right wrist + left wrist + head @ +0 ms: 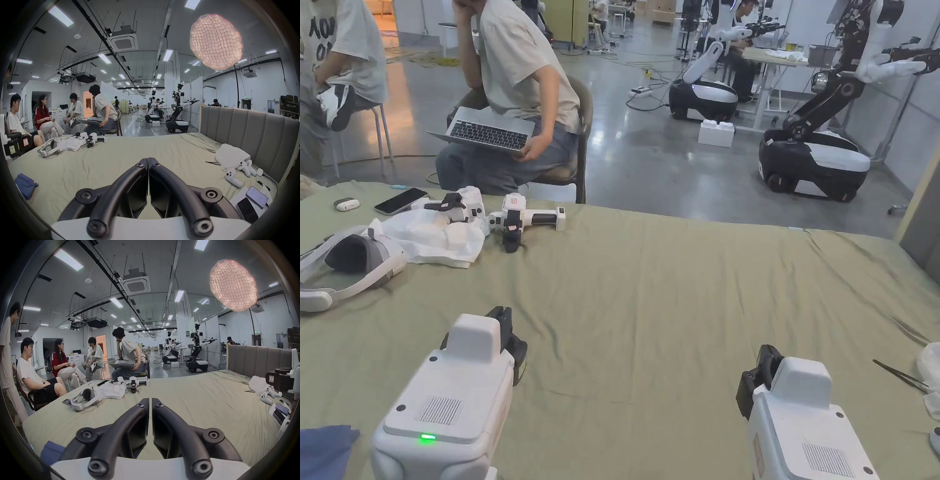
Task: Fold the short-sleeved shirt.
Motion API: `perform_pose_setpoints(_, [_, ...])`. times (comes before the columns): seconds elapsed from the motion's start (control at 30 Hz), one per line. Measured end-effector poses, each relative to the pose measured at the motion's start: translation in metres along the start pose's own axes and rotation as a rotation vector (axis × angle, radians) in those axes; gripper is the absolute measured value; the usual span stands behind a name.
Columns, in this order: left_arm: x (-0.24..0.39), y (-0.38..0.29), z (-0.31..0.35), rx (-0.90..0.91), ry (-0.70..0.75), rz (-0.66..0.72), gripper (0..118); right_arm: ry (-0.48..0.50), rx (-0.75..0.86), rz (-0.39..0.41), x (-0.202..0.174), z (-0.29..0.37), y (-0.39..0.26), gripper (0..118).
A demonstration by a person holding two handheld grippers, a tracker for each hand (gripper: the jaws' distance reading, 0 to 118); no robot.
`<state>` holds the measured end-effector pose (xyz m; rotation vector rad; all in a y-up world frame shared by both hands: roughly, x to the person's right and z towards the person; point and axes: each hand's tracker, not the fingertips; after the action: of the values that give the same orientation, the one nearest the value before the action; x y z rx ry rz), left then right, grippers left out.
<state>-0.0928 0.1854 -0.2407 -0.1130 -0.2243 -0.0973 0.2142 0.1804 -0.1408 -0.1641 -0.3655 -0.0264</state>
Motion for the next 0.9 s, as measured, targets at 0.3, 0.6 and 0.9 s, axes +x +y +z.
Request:
perform_pose_setpoints(0.3, [-0.004, -0.004, -0.001, -0.017, -0.013, 0.054, 84, -0.004, -0.014, 0.011, 0.000, -0.003, -0.004, 81])
perform_pose_setpoints(0.6, [-0.013, 0.003, -0.006, -0.034, 0.015, 0.074, 107, 0.029, -0.018, -0.013, 0.002, -0.009, 0.003, 97])
perform_pose_setpoints(0.9, [-0.015, 0.004, -0.005, -0.069, -0.037, 0.079, 107, 0.015, -0.082, -0.068, -0.001, -0.017, 0.011, 101])
